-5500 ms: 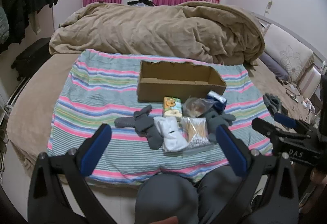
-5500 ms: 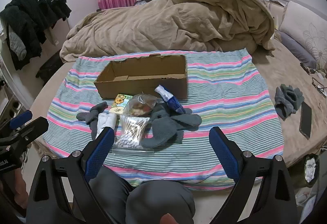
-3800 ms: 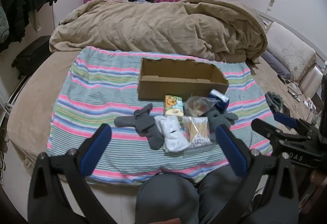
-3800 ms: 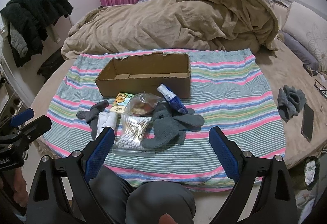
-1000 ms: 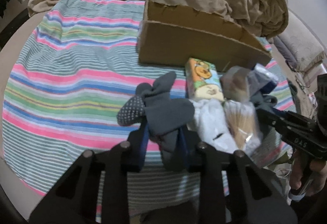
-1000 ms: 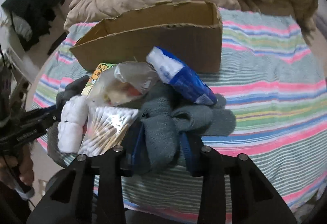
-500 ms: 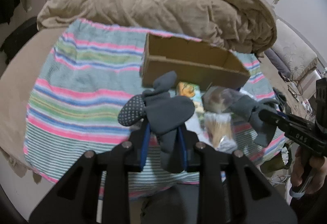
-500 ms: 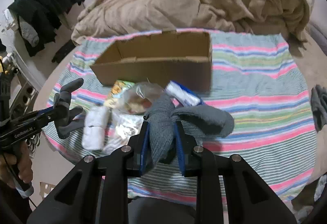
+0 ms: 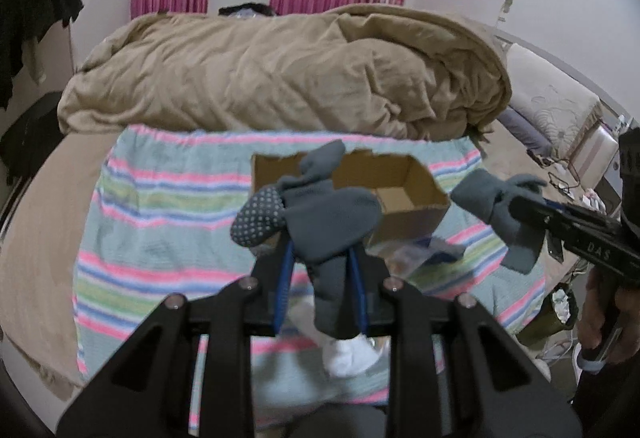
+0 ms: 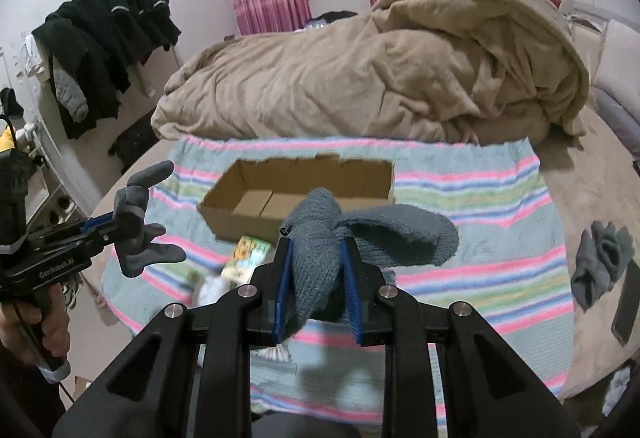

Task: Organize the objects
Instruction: 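Carry both grey gloves into the cardboard box and open both grippers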

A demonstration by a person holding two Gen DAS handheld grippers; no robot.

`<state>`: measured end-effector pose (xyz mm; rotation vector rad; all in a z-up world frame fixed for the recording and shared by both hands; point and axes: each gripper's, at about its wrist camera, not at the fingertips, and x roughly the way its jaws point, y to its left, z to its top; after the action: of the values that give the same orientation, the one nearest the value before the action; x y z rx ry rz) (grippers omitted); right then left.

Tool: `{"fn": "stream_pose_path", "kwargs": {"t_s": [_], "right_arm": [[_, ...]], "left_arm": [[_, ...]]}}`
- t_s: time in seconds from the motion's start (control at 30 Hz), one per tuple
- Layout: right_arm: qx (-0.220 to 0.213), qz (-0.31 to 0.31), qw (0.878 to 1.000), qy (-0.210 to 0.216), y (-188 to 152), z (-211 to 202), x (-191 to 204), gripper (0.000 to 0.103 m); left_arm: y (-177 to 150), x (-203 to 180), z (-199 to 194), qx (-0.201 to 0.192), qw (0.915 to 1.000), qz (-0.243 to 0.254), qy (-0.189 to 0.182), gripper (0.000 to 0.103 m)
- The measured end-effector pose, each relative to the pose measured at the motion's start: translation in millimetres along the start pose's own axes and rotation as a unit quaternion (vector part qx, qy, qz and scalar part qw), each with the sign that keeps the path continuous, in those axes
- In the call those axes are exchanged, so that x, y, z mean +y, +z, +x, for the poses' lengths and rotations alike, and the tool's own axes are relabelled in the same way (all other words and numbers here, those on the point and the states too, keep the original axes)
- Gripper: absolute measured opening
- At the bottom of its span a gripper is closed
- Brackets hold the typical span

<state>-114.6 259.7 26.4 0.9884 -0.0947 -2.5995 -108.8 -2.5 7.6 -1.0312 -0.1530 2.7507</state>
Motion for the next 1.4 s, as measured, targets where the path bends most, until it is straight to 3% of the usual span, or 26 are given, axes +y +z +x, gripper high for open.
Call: {"fn": "stream_pose_path", "kwargs": {"t_s": [0.3,0.47,0.6,0.93,1.23,1.4], "right_arm": [[-0.021,-0.025,0.999,0.000,32.5,26.9,2.4,0.025],[-0.019,-0.021,1.000,-0.005,49.3,53.7,-5.8,0.025],[-0.017,-0.029,0.999,-0.018,55.9,78.0,-8.5,0.025],[0.013,-0.016,1.000,-0.022,49.8,133.9,-20.5,0.025],[0.043,-0.006,0.999,-0.028,39.1,166.3,-30.2,0.026],[0.057,-0.003,0.998,-0.029,33.3,177.6,-31.5,0.032]], "left_arm": [[33.2,-14.1,37.6,-0.002,0.9998,0.009,-0.017,0.027],[45.8,-22.9,80.4,0.012,0.9988,0.009,-0.047,0.027],[50.8,-29.4,112.4,0.021,0.9985,0.013,-0.049,0.027],[49.0,-35.1,179.3,0.063,0.9965,0.004,-0.056,0.027],[37.4,-37.8,214.0,0.106,0.9929,0.008,-0.055,0.028],[33.0,-33.2,221.5,0.124,0.9906,-0.003,-0.059,0.033]]}}
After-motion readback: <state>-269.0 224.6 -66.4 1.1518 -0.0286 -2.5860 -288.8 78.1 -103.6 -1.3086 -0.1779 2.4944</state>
